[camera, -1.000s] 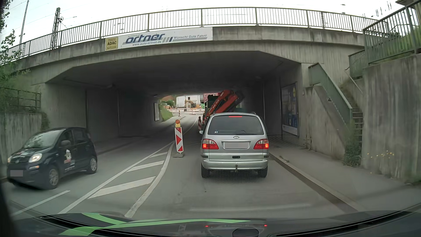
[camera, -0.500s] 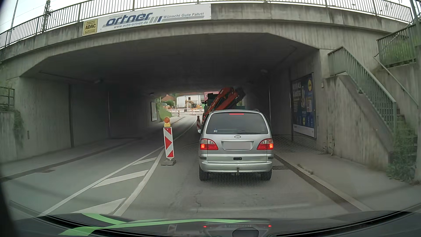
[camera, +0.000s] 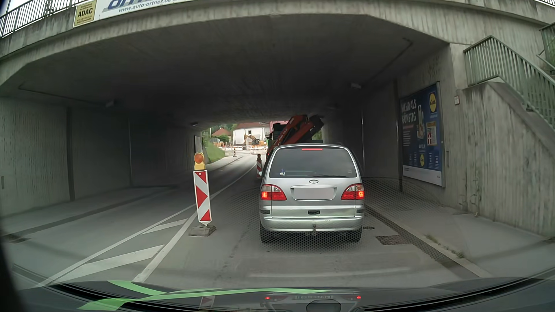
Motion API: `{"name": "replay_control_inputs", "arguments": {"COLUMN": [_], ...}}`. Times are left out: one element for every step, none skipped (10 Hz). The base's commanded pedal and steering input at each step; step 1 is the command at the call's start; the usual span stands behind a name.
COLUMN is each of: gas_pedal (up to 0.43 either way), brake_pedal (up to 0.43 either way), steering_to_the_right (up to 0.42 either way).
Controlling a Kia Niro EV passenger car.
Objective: Follow the waypoints while adhering to traffic rules and regulations
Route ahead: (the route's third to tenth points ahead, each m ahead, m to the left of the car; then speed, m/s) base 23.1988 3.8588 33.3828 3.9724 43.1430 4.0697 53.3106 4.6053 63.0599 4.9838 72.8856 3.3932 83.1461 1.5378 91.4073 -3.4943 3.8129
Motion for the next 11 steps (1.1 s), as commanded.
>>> {"name": "replay_control_inputs", "arguments": {"gas_pedal": [0.000, 0.000, 0.000, 0.000, 0.000, 0.000, 0.000, 0.000, 0.000, 0.000, 0.000], "brake_pedal": [0.293, 0.293, 0.293, 0.287, 0.280, 0.262, 0.238, 0.213, 0.183, 0.165, 0.165], "steering_to_the_right": [-0.011, -0.011, -0.011, -0.011, -0.012, -0.011, -0.012, -0.011, -0.011, -0.012, -0.011]}}
